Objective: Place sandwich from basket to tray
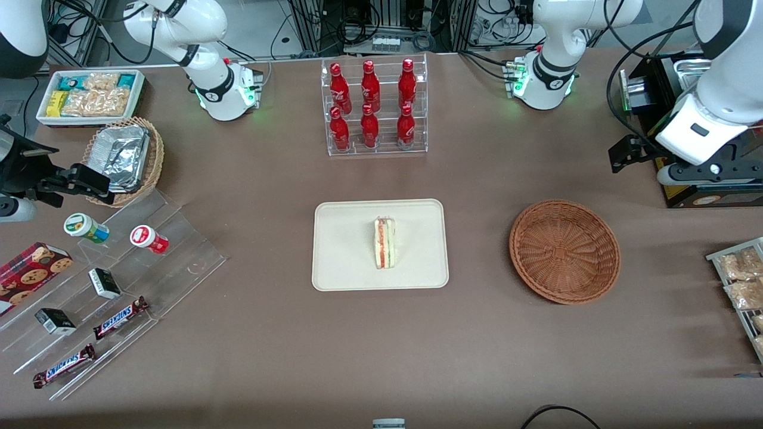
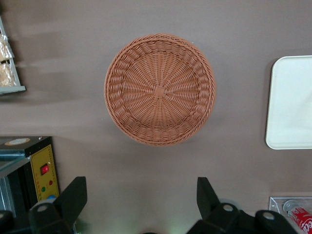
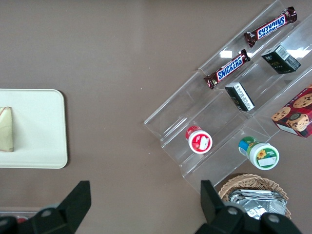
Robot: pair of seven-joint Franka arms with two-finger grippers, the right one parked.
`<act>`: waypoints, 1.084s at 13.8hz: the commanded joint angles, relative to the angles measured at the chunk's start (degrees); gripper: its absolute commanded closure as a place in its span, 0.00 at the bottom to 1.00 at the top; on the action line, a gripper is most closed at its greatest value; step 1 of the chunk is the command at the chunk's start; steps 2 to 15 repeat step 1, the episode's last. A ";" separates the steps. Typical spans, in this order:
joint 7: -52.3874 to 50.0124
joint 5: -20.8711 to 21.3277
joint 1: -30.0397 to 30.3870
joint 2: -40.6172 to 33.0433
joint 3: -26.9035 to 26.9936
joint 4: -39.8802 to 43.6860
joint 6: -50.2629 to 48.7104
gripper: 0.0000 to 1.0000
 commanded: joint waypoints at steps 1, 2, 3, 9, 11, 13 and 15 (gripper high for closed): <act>3.35 -1.22 1.61 0.78 -0.63 1.75 -0.57 0.01; 3.35 -1.22 1.61 0.78 -0.63 1.75 -0.57 0.01; 3.35 -1.22 1.61 0.78 -0.63 1.75 -0.57 0.01; 3.35 -1.22 1.61 0.78 -0.63 1.75 -0.57 0.01; 3.35 -1.22 1.61 0.78 -0.63 1.75 -0.57 0.01; 3.35 -1.22 1.61 0.78 -0.63 1.75 -0.57 0.01; 3.35 -1.22 1.61 0.78 -0.63 1.75 -0.57 0.01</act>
